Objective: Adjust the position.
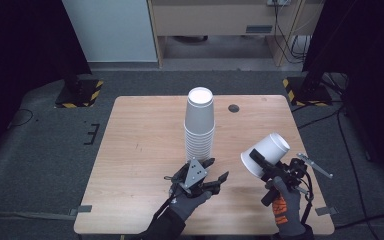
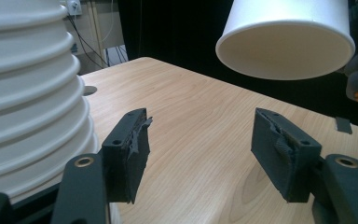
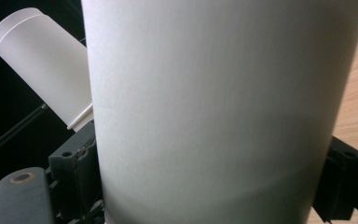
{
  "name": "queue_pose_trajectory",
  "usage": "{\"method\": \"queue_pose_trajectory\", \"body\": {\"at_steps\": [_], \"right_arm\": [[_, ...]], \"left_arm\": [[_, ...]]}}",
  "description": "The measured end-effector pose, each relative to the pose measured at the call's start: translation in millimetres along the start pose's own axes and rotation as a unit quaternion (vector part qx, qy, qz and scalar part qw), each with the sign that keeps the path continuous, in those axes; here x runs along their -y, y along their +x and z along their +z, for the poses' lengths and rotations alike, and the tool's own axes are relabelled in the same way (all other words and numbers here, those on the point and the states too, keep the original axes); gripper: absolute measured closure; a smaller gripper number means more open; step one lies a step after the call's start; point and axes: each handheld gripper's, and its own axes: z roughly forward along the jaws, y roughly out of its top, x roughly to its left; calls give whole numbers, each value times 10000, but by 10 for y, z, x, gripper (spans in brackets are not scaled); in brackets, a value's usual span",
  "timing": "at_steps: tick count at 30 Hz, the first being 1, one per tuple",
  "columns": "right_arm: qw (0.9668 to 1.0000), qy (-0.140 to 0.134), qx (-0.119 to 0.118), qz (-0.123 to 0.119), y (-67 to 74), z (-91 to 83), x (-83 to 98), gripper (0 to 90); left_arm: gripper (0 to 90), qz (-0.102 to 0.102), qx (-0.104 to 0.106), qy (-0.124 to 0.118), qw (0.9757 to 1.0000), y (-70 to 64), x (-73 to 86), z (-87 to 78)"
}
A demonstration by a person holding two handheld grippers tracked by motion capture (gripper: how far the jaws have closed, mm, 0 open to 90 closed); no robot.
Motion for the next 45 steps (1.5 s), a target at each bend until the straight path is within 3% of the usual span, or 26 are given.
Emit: {"method": "queue_pose_trajectory", "body": {"at_steps": [15, 45], "right_arm": [[9999, 135, -30, 19, 13, 33, 35, 146], [9996, 241, -119, 88, 33, 64, 74, 146]], "left_arm": [[373, 67, 88, 28, 9999, -66, -21, 225], [436, 137, 144, -240, 9995, -150, -174, 531]]}}
